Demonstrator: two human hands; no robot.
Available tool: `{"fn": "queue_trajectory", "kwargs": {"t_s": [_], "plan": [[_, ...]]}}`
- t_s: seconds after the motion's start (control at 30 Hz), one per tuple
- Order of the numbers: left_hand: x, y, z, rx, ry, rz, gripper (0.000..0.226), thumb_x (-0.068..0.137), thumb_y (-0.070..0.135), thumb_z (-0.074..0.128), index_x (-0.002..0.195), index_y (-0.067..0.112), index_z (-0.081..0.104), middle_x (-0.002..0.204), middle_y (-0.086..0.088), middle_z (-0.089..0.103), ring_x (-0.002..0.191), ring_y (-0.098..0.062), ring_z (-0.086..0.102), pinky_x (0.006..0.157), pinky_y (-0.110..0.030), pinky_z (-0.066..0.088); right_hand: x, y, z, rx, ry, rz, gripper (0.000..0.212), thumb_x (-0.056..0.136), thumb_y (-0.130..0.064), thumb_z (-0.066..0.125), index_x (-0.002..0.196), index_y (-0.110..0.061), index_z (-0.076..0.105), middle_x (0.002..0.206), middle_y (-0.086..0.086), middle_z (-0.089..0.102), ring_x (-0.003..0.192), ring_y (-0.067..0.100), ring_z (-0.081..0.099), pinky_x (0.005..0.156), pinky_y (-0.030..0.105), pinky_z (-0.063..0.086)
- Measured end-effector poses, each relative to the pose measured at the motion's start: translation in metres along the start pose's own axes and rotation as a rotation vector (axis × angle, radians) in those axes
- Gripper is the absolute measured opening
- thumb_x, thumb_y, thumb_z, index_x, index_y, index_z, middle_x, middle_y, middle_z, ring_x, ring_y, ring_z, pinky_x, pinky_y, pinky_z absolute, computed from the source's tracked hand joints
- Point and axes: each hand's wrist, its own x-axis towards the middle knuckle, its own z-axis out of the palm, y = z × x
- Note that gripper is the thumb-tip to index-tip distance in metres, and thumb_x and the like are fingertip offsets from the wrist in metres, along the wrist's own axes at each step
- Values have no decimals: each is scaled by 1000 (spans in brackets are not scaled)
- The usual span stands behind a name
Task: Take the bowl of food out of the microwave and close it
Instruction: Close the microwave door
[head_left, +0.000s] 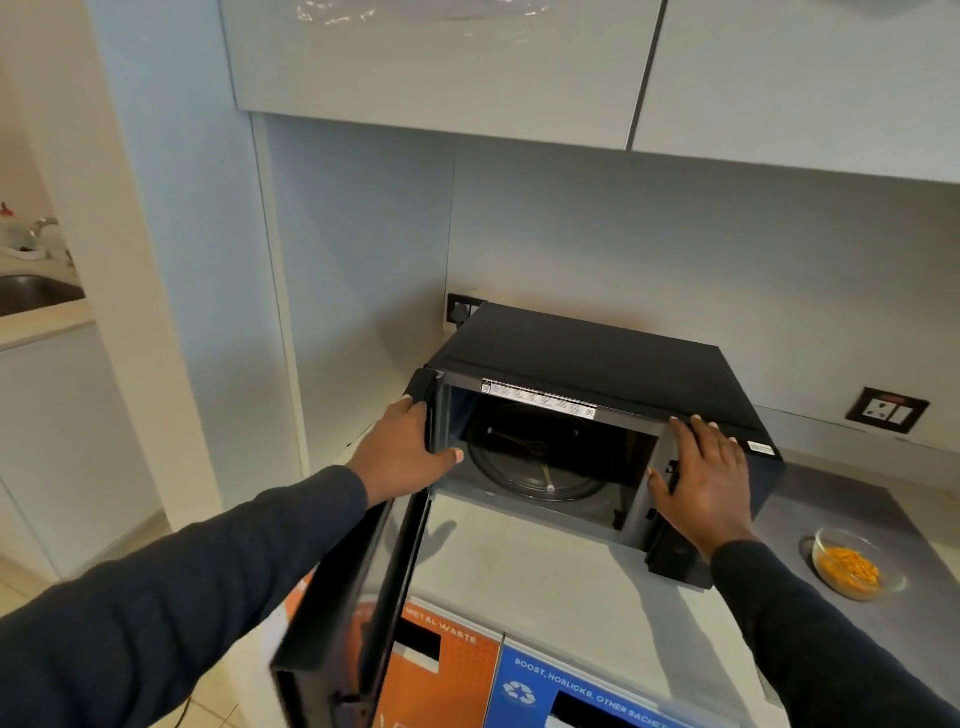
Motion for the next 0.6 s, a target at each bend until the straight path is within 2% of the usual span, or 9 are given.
{"fn": "queue_trajectory", "kwargs": {"t_s": [0.1, 0.2, 0.37, 0.5, 0.6], "plan": [[0, 20, 13, 26, -45, 28, 92, 89, 63, 59, 158, 11, 25, 169, -14, 17, 157, -31, 12, 125, -44, 17, 4, 3, -3, 10, -3, -2, 80, 91, -50, 63, 155, -13, 34, 161, 16, 37, 151, 35, 30, 125, 51, 22], [-1, 40, 32, 21, -82, 110, 95, 91, 70, 46, 161, 13, 17, 171, -8, 9, 158, -26, 5, 125, -39, 4, 10, 7, -7, -12, -8, -13, 81, 93, -57, 56, 156, -11, 33, 158, 15, 42, 148, 33, 36, 122, 48, 26], [5, 74, 62, 62, -64, 262, 87, 94, 73, 29, 160, 16, 24, 170, -4, 17, 158, -21, 10, 126, -38, 5, 16, 14, -18, -19, -25, -60, 76, 95, -63, 45, 152, -11, 42, 154, 12, 49, 143, 29, 43, 120, 45, 33], [23, 101, 78, 88, -72, 321, 90, 93, 75, 20, 160, 15, 22, 170, -5, 16, 158, -20, 8, 127, -41, 5, 18, 21, -26, 74, -33, -96, 69, 98, -59, 39, 147, -12, 50, 150, 12, 54, 138, 31, 49, 115, 43, 37], [40, 118, 91, 167, -72, 401, 94, 91, 78, 13, 161, 16, 18, 171, -6, 13, 158, -22, 6, 127, -44, 6, 20, 29, -33, 187, -78, -88, 71, 96, -60, 28, 147, -15, 51, 150, 9, 55, 138, 29, 47, 115, 41, 36]]}}
